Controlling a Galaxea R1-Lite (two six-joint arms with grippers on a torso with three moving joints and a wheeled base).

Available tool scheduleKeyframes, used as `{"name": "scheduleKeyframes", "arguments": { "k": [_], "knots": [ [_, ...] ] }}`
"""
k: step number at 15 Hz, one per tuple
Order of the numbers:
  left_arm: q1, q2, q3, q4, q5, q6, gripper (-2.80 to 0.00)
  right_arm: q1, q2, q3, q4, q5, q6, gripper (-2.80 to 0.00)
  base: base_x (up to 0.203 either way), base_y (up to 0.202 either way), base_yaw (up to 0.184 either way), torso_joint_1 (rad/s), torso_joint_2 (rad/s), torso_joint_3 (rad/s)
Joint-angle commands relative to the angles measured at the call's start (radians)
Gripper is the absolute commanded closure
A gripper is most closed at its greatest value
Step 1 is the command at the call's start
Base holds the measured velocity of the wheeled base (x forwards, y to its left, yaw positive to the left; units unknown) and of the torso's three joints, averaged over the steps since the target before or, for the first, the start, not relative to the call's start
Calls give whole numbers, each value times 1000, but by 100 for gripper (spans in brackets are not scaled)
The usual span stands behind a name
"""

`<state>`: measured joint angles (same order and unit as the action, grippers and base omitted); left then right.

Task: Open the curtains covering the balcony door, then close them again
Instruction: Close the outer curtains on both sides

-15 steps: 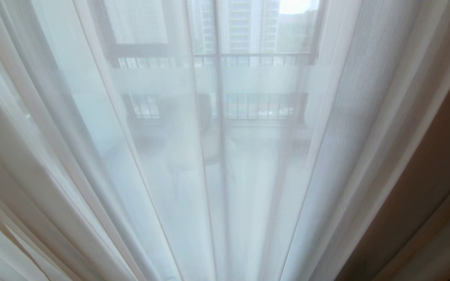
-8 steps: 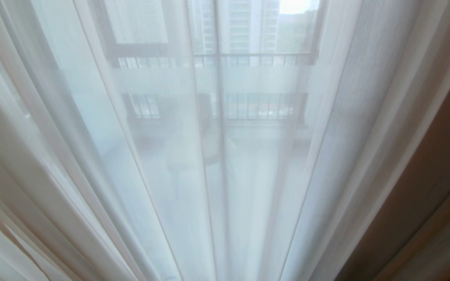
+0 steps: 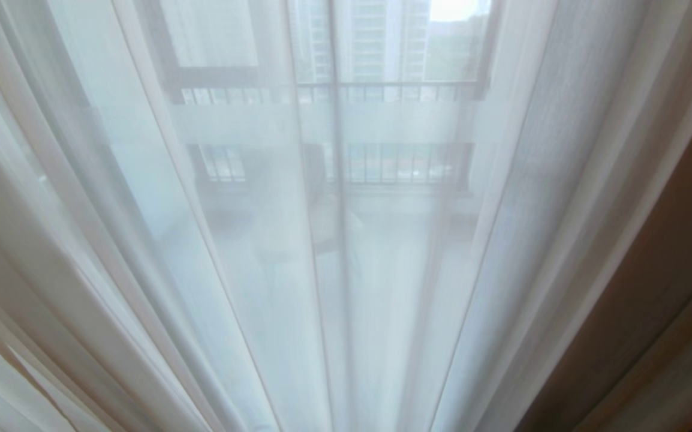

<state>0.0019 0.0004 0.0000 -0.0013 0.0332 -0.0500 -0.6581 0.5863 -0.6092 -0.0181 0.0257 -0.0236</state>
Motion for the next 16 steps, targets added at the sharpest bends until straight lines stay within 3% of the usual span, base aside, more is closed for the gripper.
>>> {"name": "scheduleKeyframes", "arguments": {
  "k": [1,5,16],
  "knots": [
    [0,0,0,0,1,-1,0,-2,47,-15,-5,-3,16,-280,0,0,0,0,0,0],
    [0,0,0,0,1,-1,0,-2,63,-11,-59,0,14,-280,0,0,0,0,0,0],
    [0,0,0,0,1,-1,0,-9,255,-21,-516,-1,16,-280,0,0,0,0,0,0]
  ]
}}
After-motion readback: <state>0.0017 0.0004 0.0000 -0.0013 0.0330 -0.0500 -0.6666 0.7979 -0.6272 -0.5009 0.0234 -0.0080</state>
